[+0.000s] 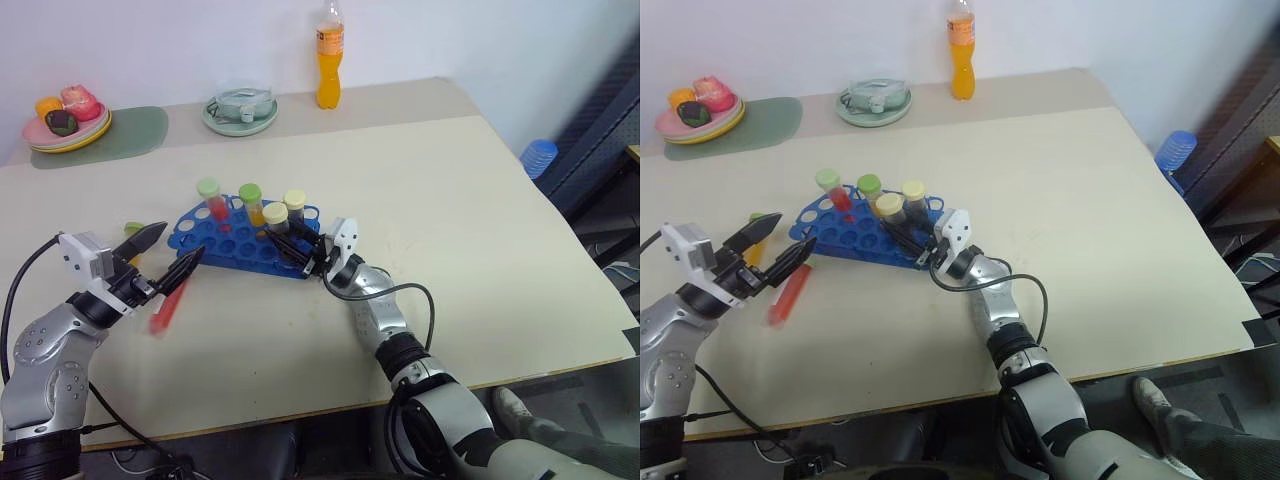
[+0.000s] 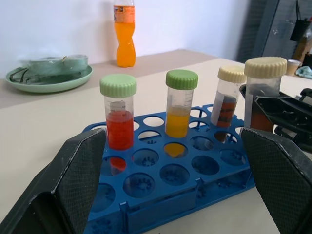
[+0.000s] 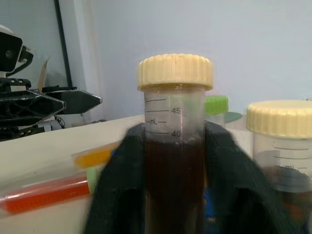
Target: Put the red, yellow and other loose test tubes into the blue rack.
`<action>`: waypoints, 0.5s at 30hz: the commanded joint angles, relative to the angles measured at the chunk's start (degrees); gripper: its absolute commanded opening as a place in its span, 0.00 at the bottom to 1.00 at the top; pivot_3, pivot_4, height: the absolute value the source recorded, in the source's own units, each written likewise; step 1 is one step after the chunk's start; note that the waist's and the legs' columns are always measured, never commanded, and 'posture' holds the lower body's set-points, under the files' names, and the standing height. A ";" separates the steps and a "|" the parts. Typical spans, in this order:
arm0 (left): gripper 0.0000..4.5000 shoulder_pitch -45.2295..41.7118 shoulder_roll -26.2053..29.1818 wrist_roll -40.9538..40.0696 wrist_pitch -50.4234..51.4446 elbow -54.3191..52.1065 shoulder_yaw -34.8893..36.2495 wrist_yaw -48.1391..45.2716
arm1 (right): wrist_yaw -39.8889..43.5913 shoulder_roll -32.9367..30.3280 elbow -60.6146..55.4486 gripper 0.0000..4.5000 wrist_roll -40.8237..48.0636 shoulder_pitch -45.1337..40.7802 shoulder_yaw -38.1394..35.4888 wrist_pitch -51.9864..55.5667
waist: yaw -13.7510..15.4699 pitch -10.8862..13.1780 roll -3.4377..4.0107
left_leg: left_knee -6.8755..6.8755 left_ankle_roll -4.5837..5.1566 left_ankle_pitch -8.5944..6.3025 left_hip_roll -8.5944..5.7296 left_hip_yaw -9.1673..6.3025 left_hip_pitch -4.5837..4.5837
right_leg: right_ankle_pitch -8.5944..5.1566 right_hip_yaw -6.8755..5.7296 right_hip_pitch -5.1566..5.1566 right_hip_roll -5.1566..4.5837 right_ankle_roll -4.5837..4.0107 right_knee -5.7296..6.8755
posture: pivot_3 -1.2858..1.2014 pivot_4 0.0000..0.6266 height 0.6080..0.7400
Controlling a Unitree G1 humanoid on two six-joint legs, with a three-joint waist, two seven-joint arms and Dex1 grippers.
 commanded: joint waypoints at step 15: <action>1.00 -0.43 -1.63 0.56 -0.03 -2.12 -1.36 2.80 | -2.15 -6.62 -9.79 0.98 -5.85 3.74 1.39 1.15 | 0.01 0.00 -0.01 | 0.01 -0.01 -0.01 0.00 0.01 0.00 | 0.00 0.01 -0.01 0.01 0.00 0.00 | 0.52 0.24 1.00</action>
